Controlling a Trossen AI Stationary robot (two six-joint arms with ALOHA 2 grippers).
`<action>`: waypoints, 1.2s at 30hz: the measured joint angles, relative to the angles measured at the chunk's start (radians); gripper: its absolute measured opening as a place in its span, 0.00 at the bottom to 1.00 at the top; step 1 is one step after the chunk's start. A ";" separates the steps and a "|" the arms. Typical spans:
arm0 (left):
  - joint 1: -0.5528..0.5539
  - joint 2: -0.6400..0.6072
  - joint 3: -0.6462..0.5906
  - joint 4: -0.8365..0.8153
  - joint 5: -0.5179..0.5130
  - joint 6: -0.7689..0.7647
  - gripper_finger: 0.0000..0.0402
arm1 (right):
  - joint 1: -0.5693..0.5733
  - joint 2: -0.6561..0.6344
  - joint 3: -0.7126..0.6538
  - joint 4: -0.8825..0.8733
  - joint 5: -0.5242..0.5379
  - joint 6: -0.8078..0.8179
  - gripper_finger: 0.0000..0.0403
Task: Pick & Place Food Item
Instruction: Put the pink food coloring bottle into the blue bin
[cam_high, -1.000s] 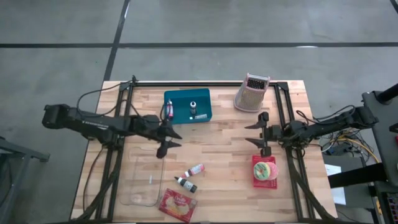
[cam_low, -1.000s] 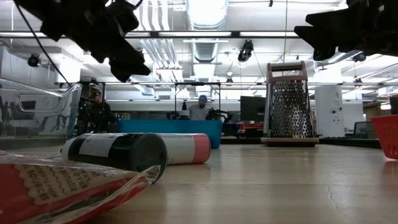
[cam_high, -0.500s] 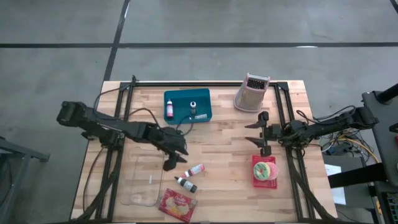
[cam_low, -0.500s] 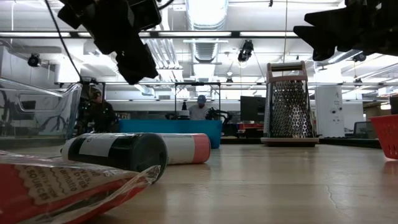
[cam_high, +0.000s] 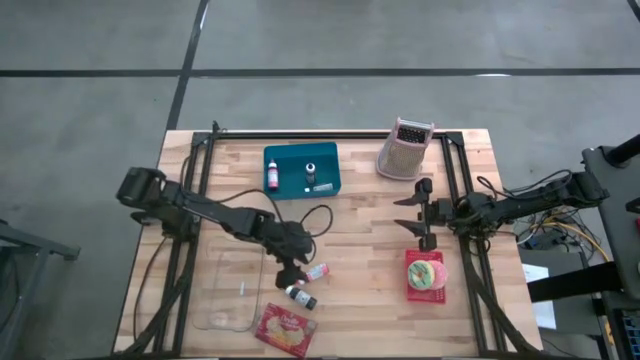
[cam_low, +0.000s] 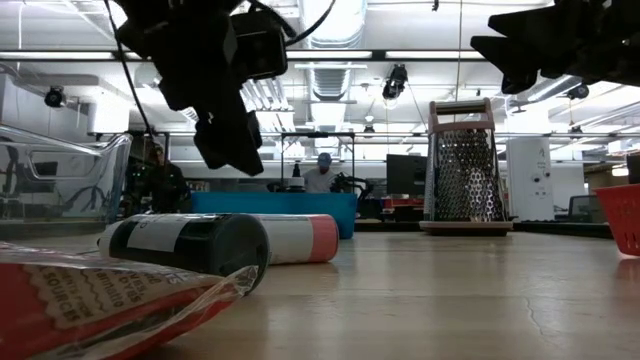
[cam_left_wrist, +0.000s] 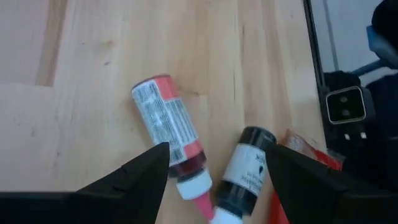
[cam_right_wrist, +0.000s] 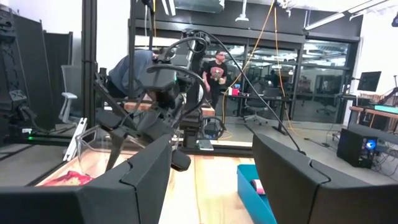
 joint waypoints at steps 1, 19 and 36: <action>-0.004 0.007 0.006 0.002 -0.002 -0.002 0.68 | 0.000 0.000 0.000 0.000 0.000 -0.002 0.54; -0.035 0.137 0.139 -0.146 -0.144 -0.040 0.67 | 0.000 0.001 0.017 -0.007 0.000 -0.020 0.54; -0.040 0.179 0.156 -0.175 -0.186 -0.044 0.67 | 0.000 0.001 0.016 -0.005 0.000 -0.030 0.54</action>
